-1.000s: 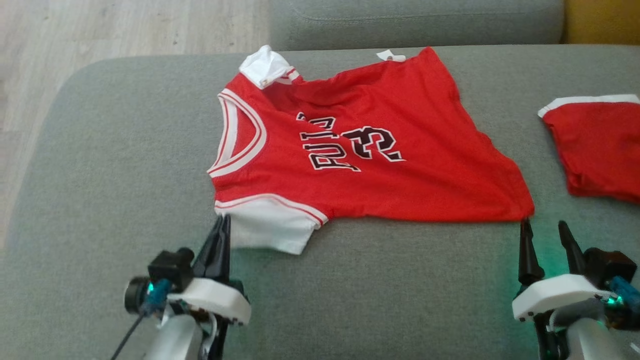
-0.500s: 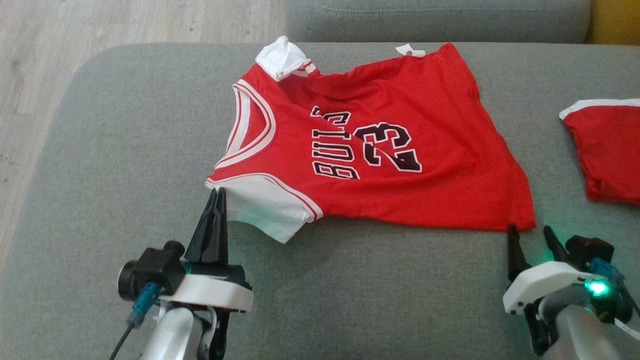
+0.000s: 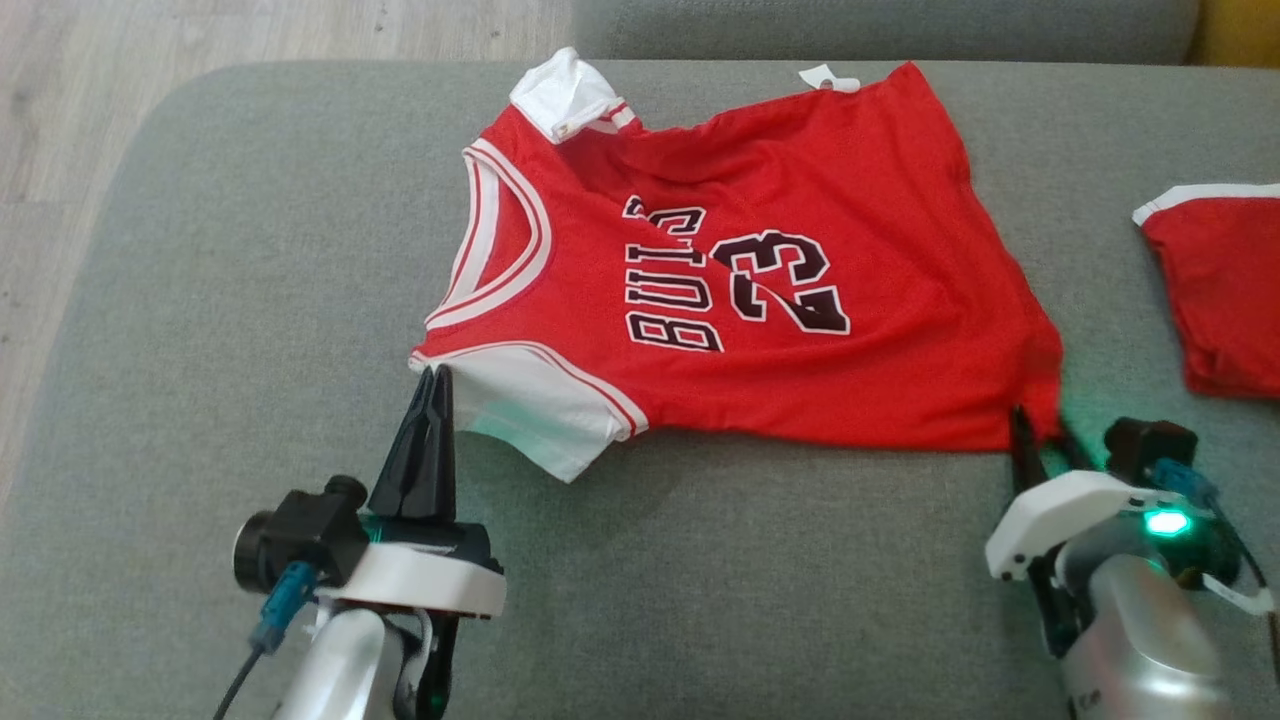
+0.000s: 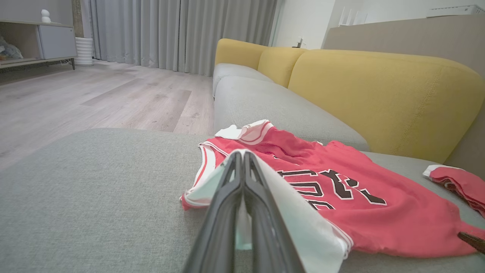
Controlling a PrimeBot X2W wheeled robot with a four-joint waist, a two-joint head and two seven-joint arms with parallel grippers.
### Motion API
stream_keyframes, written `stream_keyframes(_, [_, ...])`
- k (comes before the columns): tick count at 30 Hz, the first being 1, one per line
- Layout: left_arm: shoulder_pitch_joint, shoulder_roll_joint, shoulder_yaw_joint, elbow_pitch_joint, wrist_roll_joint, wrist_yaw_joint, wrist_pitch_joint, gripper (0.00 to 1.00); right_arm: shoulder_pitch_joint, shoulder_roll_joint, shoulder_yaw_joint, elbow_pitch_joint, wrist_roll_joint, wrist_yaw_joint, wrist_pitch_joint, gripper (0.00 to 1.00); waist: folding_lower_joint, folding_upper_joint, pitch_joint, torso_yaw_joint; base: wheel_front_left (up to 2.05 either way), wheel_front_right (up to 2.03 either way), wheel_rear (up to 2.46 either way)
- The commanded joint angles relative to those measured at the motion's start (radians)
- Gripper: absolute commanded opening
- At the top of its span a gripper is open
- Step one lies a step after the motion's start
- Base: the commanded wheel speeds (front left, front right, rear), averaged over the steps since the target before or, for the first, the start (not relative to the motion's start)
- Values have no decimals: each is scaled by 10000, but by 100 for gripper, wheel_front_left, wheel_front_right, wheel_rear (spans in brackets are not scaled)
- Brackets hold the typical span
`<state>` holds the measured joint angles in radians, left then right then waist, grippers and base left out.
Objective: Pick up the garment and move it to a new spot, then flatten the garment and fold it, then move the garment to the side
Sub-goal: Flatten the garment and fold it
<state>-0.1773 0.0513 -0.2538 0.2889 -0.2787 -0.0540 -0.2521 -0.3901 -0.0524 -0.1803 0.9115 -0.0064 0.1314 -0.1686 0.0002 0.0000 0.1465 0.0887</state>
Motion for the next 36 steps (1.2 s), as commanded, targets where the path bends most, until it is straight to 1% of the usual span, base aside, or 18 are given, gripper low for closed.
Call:
stream_keyframes(1, [-302, 24, 455, -213, 32, -3, -96, 0, -53, 22, 429, 194, 153, -7, -64, 0, -2, 0, -67, -64, 0, 0, 0])
stream_keyframes(3, [-222, 16, 687, -114, -438, -68, -96, 0, -169, 22, 579, 228, 438, -7, -315, 0, -2, 0, -148, -180, 0, 0, 0])
stream_keyframes(7, [-299, 43, 910, -150, -528, -121, -97, 0, -346, 22, 1172, -175, 1105, -7, -735, 0, -2, 0, -332, -442, 0, 0, 0])
stream_keyframes(9, [-405, 93, 971, -270, -480, -167, -97, 0, -349, 22, 1634, -772, 1425, -7, -857, 0, -2, 0, -457, -561, 0, 0, 0])
stream_keyframes(13, [-859, 162, 1024, -624, -528, -323, -97, 0, -199, 22, 2166, -2243, 2141, -7, -919, 0, -2, 0, -771, -731, 0, 0, 0])
stream_keyframes(15, [-1249, 158, 1055, -842, -720, -394, -76, 0, -234, 22, 2306, -3039, 2313, -7, -925, 0, -2, 0, -917, -798, 0, 0, 0])
stream_keyframes(17, [-1794, 190, 1065, -1130, -864, -452, 53, 0, -365, 22, 2338, -3788, 2206, -7, -926, 0, -2, 0, -1075, -851, 0, 0, 0])
stream_keyframes(18, [-1794, 190, 1065, -1130, -864, -452, 53, 0, -365, 22, 2338, -3788, 2206, -7, -926, 0, -2, 0, -1075, -851, 0, 0, 0])
stream_keyframes(21, [-2743, 213, 1155, -1651, -1148, -502, 360, 0, -694, -91, 2379, -4786, 2039, -7, -577, 0, -2, 0, -1369, -916, 0, 0, 0])
stream_keyframes(26, [-4189, 184, 1538, -2704, -1854, -416, 988, 0, -1257, -641, 2573, -6597, 2235, -7, 320, 0, -2, 0, -1703, -963, 0, 0, 0])
stream_keyframes(29, [-4594, 148, 1680, -3466, -2307, -242, 1422, 0, -1355, -974, 2622, -7721, 2458, -7, 870, 0, -2, 0, -1810, -965, 0, 0, 0])
stream_keyframes(32, [-4674, 114, 1749, -4384, -2746, 19, 1929, 0, -1100, -1240, 2587, -8911, 2650, -7, 1576, 0, -2, 0, -1839, -930, 0, 0, 0])
stream_keyframes(36, [-4551, 209, 1893, -5500, -3161, 374, 2801, 0, -590, -1314, 2402, -10441, 2729, -7, 2601, 0, -2, 0, -1604, -1010, 0, 0, 0])
